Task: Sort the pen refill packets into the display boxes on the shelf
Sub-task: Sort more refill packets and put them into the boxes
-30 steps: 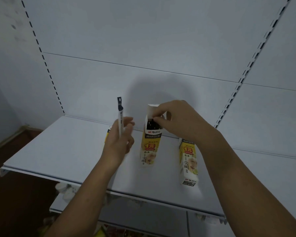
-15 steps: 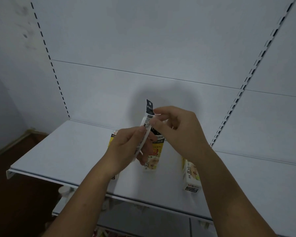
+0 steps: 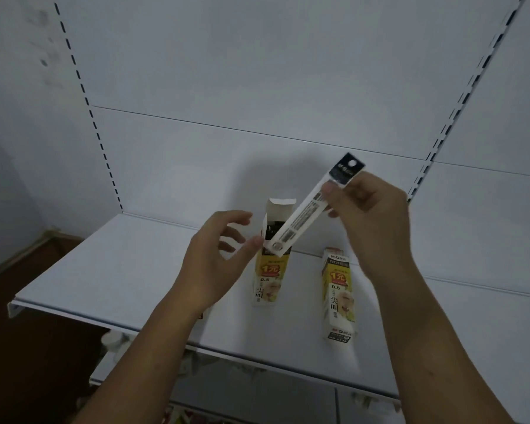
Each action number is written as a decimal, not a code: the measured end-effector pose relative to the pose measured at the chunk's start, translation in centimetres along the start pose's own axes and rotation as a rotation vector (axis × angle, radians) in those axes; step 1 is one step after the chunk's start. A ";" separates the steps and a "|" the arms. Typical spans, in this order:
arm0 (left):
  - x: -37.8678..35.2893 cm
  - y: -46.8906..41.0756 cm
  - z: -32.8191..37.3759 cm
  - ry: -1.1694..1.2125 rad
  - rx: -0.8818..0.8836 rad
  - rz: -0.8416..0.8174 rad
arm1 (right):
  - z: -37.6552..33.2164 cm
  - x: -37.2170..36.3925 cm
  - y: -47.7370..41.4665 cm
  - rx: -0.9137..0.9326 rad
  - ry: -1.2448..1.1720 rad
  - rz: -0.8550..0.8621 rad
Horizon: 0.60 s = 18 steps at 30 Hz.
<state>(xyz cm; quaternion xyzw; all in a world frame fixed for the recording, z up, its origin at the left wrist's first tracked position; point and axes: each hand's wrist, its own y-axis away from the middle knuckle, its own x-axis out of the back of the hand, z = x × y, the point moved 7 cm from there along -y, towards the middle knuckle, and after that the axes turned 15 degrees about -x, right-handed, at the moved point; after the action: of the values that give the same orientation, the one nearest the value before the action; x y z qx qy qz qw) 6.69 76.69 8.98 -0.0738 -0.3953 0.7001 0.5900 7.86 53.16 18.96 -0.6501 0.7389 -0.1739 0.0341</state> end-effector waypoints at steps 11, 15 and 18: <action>-5.0 1.2 -2.7 0.046 0.089 -0.231 | -1.6 -1.0 -1.5 0.122 0.123 0.042; -4.9 1.5 -3.2 0.058 0.106 -0.221 | -1.0 -1.4 -1.4 0.119 0.128 0.034; -5.0 1.6 -3.4 0.062 0.111 -0.232 | -1.3 -0.8 -1.4 0.142 0.097 0.071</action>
<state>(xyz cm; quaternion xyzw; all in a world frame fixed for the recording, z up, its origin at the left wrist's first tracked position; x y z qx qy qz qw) 8.87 73.89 3.84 -0.0164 -0.3433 0.6456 0.6820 8.97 54.07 20.52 -0.6103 0.7479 -0.2560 0.0504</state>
